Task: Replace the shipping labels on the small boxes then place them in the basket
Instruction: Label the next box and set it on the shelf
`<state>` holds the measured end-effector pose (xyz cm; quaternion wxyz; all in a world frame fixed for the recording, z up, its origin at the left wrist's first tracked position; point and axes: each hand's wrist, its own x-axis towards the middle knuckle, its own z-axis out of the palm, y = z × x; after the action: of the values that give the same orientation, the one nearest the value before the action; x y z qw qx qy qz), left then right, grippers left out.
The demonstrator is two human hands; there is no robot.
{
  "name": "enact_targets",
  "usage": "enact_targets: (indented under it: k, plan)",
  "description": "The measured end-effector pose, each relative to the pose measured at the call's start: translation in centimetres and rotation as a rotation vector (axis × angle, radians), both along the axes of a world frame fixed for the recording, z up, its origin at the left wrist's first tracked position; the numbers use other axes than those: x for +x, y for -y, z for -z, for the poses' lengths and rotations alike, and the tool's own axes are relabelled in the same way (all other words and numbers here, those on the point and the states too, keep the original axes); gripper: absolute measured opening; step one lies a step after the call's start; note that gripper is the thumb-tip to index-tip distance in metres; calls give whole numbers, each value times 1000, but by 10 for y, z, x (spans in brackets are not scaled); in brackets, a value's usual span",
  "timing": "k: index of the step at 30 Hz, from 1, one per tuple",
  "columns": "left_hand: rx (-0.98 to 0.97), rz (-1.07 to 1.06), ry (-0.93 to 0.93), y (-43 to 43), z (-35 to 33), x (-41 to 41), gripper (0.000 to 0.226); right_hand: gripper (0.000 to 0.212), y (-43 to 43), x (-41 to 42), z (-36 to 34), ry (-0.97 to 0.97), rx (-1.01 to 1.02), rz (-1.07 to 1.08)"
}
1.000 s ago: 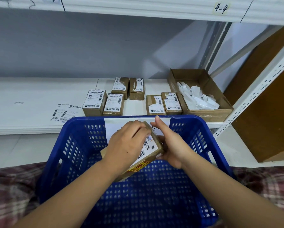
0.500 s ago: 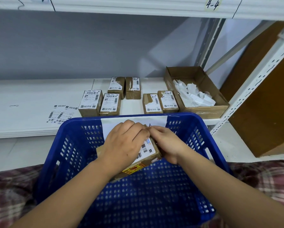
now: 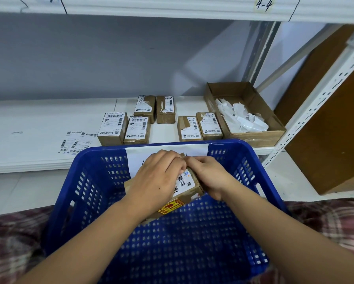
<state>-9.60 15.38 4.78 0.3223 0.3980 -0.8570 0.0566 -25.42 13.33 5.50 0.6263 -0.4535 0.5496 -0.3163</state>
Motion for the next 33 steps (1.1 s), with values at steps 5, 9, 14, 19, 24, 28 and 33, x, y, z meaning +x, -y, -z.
enact_targets:
  k: [5,9,14,19,24,28,33]
  plan:
    - [34,34,-17,-3,0,-1,8,34,3,-4,-1,16,23,36]
    - [63,18,-37,-6,-1,-1,12,37,2,-5,0,16,41,19]
    - [6,-59,-22,-6,-2,1,16,47,-1,-4,-3,146,77,-26]
    - [58,-136,-53,-6,-7,1,25,41,-2,-5,-5,300,115,-67]
    - [-9,-139,-144,-2,-9,2,22,47,-1,-7,-2,341,113,-105]
    - [-113,-106,-83,-2,-9,4,22,34,-3,-4,-2,323,91,-101]
    - [-149,-58,13,-3,-7,4,21,28,-2,0,-2,286,50,-53]
